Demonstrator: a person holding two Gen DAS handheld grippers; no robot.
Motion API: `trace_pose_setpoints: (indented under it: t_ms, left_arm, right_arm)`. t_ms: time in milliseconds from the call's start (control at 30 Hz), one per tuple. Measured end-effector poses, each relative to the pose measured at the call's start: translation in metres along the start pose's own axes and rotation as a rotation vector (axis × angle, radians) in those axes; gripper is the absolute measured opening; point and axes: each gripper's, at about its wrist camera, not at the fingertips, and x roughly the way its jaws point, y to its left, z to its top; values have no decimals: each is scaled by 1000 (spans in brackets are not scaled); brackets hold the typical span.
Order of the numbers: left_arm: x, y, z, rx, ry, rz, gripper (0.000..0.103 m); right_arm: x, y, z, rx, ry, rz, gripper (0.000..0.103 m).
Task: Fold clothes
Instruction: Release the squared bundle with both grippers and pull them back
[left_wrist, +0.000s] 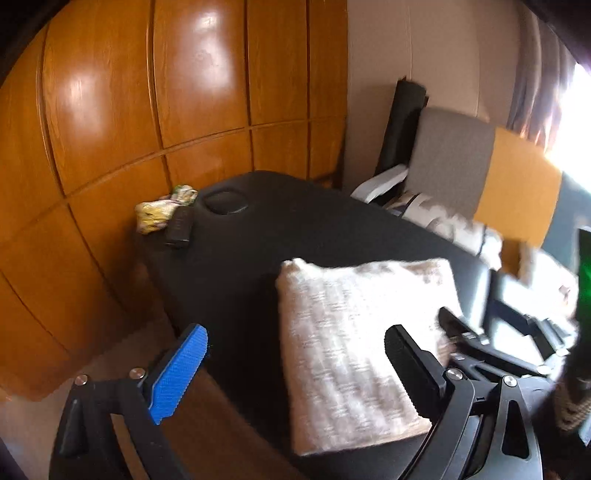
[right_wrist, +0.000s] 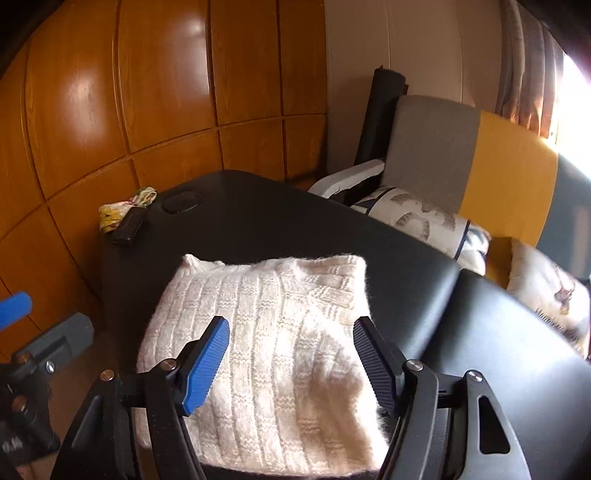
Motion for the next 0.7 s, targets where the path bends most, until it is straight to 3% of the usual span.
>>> trace_pose_setpoints:
  t_ms: [67,133,433,700]
  left_arm:
    - [-13,4,-2,4,-70,68,98]
    - [-19,2,-3,20,-97,79,98]
    - [-22,-9,1,23,-61,-12,98]
    - [-13,-9,4,-6,-9,-41,98]
  right_arm:
    - [-5,0,1,3,-22,-10,71]
    - [-11,0,3,4,-45,-8,71]
    - [-22,-8,3,7,-51,11,71]
    - [-18,-7,2,-5,-33,9,71]
